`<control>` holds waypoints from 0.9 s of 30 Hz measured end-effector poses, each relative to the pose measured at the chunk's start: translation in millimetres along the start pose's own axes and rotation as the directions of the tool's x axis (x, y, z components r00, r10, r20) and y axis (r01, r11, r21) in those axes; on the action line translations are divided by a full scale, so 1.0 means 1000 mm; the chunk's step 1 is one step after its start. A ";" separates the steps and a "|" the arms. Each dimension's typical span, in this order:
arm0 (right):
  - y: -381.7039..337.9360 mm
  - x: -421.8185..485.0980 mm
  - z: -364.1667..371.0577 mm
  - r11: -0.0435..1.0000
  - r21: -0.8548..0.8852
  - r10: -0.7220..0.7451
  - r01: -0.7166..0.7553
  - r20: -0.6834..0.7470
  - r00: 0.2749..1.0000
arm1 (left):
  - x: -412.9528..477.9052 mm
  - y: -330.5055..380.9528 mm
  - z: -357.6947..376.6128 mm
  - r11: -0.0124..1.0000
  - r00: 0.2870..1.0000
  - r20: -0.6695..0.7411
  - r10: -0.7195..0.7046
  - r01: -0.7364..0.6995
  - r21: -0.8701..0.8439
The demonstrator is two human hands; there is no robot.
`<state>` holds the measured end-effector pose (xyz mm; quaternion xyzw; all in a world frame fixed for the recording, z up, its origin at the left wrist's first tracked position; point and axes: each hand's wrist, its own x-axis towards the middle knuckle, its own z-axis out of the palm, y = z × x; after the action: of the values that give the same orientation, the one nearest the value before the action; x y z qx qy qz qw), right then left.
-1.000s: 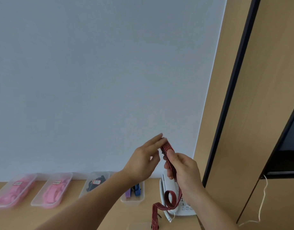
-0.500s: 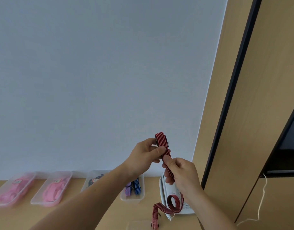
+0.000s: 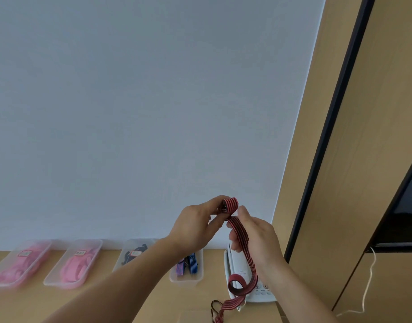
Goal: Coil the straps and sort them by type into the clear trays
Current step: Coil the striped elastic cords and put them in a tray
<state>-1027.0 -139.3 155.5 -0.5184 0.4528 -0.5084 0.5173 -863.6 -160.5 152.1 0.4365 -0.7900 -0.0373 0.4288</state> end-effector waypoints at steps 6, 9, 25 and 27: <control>-0.002 0.001 0.002 1.000 0.015 0.015 -0.015 0.000 1.000 | -0.001 -0.006 -0.003 0.928 0.950 -0.056 0.309 -0.288 0.238; 0.000 0.001 0.004 1.000 0.006 0.016 -0.016 -0.015 1.000 | -0.002 -0.011 -0.002 0.874 0.910 -0.044 0.413 -0.382 0.300; 0.007 -0.002 0.004 0.979 -0.097 -0.179 0.178 0.005 0.984 | 0.015 0.013 -0.011 0.387 0.809 0.505 -0.300 0.588 -0.710; 0.009 -0.001 0.003 0.981 -0.108 -0.166 0.163 -0.022 0.986 | 0.016 0.013 -0.010 0.404 0.828 0.462 -0.318 0.559 -0.724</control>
<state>-1023.3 -138.2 147.0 -0.5728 0.4427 -0.5329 0.4382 -869.2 -161.2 174.0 0.3610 -0.5751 -0.5768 0.4541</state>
